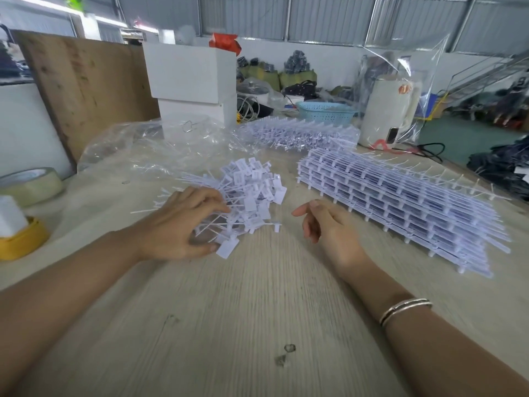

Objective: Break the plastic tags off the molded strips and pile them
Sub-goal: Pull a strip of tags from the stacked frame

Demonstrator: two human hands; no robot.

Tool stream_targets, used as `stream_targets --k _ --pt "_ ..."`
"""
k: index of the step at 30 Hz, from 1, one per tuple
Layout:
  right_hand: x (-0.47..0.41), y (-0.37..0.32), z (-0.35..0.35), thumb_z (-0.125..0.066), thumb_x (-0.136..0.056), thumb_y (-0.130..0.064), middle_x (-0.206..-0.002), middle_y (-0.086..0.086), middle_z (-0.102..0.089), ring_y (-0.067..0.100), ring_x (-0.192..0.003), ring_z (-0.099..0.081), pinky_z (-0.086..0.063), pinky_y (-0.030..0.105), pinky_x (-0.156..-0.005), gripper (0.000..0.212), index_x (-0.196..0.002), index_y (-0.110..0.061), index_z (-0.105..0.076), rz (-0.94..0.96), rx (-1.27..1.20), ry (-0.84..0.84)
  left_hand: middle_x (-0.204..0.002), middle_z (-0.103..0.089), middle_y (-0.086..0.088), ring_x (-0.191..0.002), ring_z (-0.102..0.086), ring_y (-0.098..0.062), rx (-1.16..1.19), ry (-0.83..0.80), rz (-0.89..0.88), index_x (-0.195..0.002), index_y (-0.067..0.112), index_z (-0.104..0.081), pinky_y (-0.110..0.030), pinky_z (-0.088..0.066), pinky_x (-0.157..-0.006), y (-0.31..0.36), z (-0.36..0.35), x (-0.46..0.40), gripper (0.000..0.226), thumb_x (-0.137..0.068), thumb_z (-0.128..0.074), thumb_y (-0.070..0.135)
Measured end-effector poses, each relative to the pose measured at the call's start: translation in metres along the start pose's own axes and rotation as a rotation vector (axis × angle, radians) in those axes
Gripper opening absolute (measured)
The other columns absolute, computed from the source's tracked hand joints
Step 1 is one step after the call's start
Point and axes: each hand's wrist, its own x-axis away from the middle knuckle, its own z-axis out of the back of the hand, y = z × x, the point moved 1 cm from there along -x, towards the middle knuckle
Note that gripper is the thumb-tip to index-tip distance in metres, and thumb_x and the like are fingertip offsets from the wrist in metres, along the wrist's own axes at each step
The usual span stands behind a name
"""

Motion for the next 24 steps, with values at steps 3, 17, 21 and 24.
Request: stream_targets --k 3,17,21,24 --pt "0.003 -0.001 -0.002 -0.036 -0.101 -0.019 -0.054 -0.005 -0.051 0.008 -0.053 -0.044 -0.038 0.021 -0.055 0.039 -0.077 -0.017 -0.067 0.002 0.067 -0.032 -0.143 -0.027 0.005 -0.131 -0.024 -0.016 -0.041 0.030 0.074 -0.139 0.030 -0.036 -0.029 -0.016 -0.100 -0.004 -0.003 -0.003 0.075 -0.073 -0.046 0.065" --pt "-0.018 0.000 -0.085 -0.038 -0.092 -0.053 -0.154 -0.002 0.027 0.021 -0.142 0.021 0.016 0.052 -0.109 0.081 -0.147 -0.030 0.017 0.138 1.179 -0.347 -0.159 -0.003 -0.006 -0.144 -0.011 -0.024 -0.076 -0.056 0.377 -0.149 0.027 0.002 -0.040 -0.011 -0.115 -0.009 -0.015 -0.025 0.119 -0.059 -0.050 0.086" --pt "-0.037 0.009 -0.054 -0.034 -0.099 -0.037 -0.157 -0.005 0.015 0.020 -0.145 0.010 0.010 0.050 -0.113 0.063 -0.149 -0.028 0.003 0.279 1.282 -0.349 -0.155 -0.023 0.001 -0.138 -0.025 -0.019 -0.101 -0.112 0.303 -0.150 0.026 -0.010 -0.037 -0.021 -0.108 -0.030 -0.006 -0.020 0.108 -0.066 -0.047 0.084" --pt "-0.039 0.016 -0.043 -0.031 -0.100 -0.042 -0.158 -0.006 0.009 0.017 -0.145 0.008 0.012 0.049 -0.112 0.059 -0.149 -0.035 0.001 0.247 1.225 -0.351 -0.150 -0.031 0.006 -0.134 -0.027 -0.016 -0.210 -0.093 0.199 -0.147 0.030 -0.023 -0.035 -0.024 -0.103 -0.042 -0.001 -0.018 0.088 -0.075 -0.048 0.076"
